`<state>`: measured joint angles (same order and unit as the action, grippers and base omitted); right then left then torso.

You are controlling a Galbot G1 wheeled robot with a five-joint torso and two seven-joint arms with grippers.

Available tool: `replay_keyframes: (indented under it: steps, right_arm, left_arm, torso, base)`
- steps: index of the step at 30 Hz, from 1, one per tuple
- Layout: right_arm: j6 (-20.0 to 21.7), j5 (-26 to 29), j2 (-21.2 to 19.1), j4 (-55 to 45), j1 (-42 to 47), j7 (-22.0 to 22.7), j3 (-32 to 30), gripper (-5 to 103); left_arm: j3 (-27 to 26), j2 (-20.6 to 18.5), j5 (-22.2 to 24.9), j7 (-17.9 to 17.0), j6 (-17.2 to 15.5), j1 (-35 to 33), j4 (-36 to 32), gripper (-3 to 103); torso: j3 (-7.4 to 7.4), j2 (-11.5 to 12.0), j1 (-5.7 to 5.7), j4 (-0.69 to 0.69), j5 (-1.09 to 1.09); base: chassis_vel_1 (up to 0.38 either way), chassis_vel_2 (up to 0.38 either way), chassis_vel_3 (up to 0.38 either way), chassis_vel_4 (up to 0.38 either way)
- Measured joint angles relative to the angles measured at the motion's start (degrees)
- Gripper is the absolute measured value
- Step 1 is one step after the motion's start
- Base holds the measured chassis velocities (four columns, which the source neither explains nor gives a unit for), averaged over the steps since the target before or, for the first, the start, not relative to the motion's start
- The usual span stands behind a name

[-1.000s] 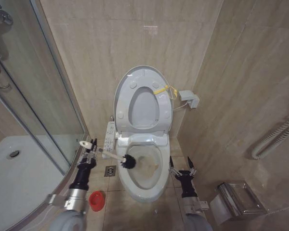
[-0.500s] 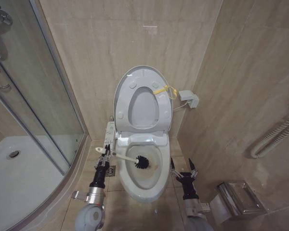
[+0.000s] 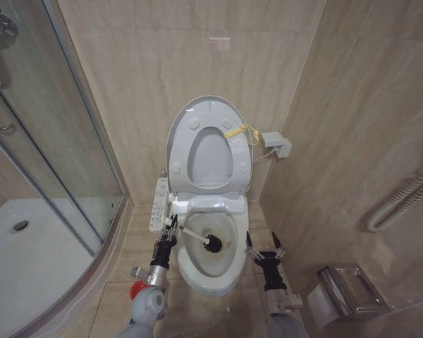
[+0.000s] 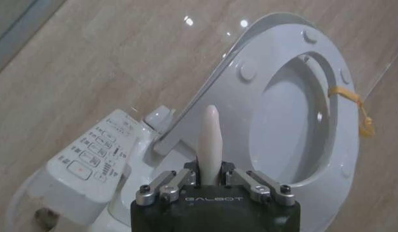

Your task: Open the toilet lid, clean the toilet bowl with a toilet brush, close the toilet lid, and flush.

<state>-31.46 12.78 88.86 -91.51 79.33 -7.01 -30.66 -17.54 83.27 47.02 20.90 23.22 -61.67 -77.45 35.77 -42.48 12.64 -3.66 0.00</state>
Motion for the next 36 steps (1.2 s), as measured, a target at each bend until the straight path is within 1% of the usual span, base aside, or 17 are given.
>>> replay_keyframes:
  steps: [2,3,4,7,8,11,12,14,17,21,23,25,28,29,32,36]
  right_arm:
    - [0.00,0.00,0.01,0.21,0.01,-0.06,0.00,100]
    - [0.00,0.00,0.01,0.21,0.01,-0.06,0.00,100]
    - [-0.01,-0.02,0.05,0.30,0.01,-0.08,-0.01,100]
    - [-0.07,-0.22,0.35,0.54,0.01,-0.15,-0.06,100]
    - [-0.07,-0.22,0.35,0.54,0.01,-0.15,-0.06,100]
    - [-0.21,-0.44,0.82,0.71,0.02,-0.26,-0.06,100]
    - [-0.21,-0.44,0.82,0.71,0.02,-0.26,-0.06,100]
    - [-0.26,-0.50,0.91,0.75,0.03,-0.27,-0.13,100]
    - [-0.34,-0.51,0.92,0.75,0.08,-0.29,-0.26,100]
    - [-0.42,-0.50,0.88,0.85,0.07,-0.29,-0.42,100]
    - [-0.46,-0.51,0.86,1.01,0.06,-0.29,-0.47,100]
    - [-0.47,-0.50,0.86,1.04,0.07,-0.29,-0.47,100]
    - [-0.52,-0.64,0.98,1.05,0.09,-0.30,-0.47,100]
    - [-0.52,-0.64,0.98,1.05,0.09,-0.30,-0.47,100]
    - [-0.57,-0.89,1.09,1.05,0.19,-0.32,-0.45,100]
    - [-0.64,-1.02,1.14,1.23,0.23,-0.32,-0.45,100]
  left_arm:
    - [0.82,0.40,-0.49,0.10,0.01,1.83,2.20,20]
    - [0.82,0.40,-0.49,0.10,0.01,1.83,2.20,20]
    - [1.16,0.65,-0.75,0.17,0.04,2.65,3.26,20]
    - [2.14,2.03,-1.65,0.50,0.36,5.74,8.17,20]
    - [2.14,2.03,-1.65,0.50,0.36,5.74,8.17,20]
    - [2.88,3.84,-4.07,0.93,1.11,8.14,13.59,20]
    - [2.88,3.84,-4.07,0.93,1.11,8.14,13.59,20]
    - [2.74,4.54,-5.37,1.08,1.70,9.03,16.15,20]
    - [2.79,4.77,-6.34,1.12,2.11,9.49,17.70,20]
    - [3.23,4.50,-6.58,1.13,2.18,9.45,17.50,20]
    - [4.01,4.03,-6.37,1.06,1.82,8.77,15.02,20]
    - [4.23,3.91,-6.27,1.02,1.70,8.55,14.27,20]
    - [5.46,3.27,-4.85,0.79,1.12,7.01,8.83,20]
    - [5.46,3.27,-4.85,0.79,1.12,7.01,8.83,20]
    - [6.21,2.92,-4.27,0.74,1.07,6.08,5.79,20]
    - [6.12,2.90,-4.31,0.81,1.21,5.95,6.44,20]
  torso:
    - [0.00,0.00,0.00,0.00,0.01]
    - [0.00,0.00,0.00,0.00,0.01]
    - [0.00,0.00,0.00,-0.03,0.00]
    - [0.00,0.00,0.00,-0.02,0.01]
    - [0.00,0.00,0.00,-0.02,0.01]
    - [0.00,0.00,0.00,-0.02,0.00]
    - [0.00,0.00,0.00,-0.02,0.00]
    - [0.00,0.00,0.00,0.00,0.01]
    - [-0.01,0.00,-0.01,0.02,0.01]
    - [-0.01,0.00,-0.01,0.00,0.01]
    - [0.00,0.00,-0.01,-0.02,0.00]
    - [0.00,0.00,-0.01,-0.02,0.00]
    - [-0.01,0.00,-0.01,-0.02,0.00]
    - [-0.01,0.00,-0.01,-0.02,0.00]
    - [-0.01,0.00,-0.01,-0.01,0.00]
    - [-0.01,0.00,-0.01,-0.01,0.00]
  base:
    - [0.000,0.000,0.000,0.000]
    - [0.000,0.000,0.000,0.000]
    - [0.000,0.000,0.000,0.000]
    - [0.000,0.000,0.000,0.000]
    - [0.000,0.000,0.000,0.000]
    - [0.000,0.000,0.000,0.000]
    - [0.000,0.000,0.000,0.000]
    - [0.000,0.000,0.000,0.000]
    - [0.000,0.000,0.000,0.000]
    - [0.000,0.000,0.000,0.000]
    - [0.000,0.000,0.000,0.000]
    - [0.000,0.000,0.000,0.000]
    - [0.000,0.000,0.000,0.000]
    - [0.000,0.000,0.000,0.000]
    - [0.000,0.000,0.000,0.000]
    - [0.000,0.000,0.000,0.000]
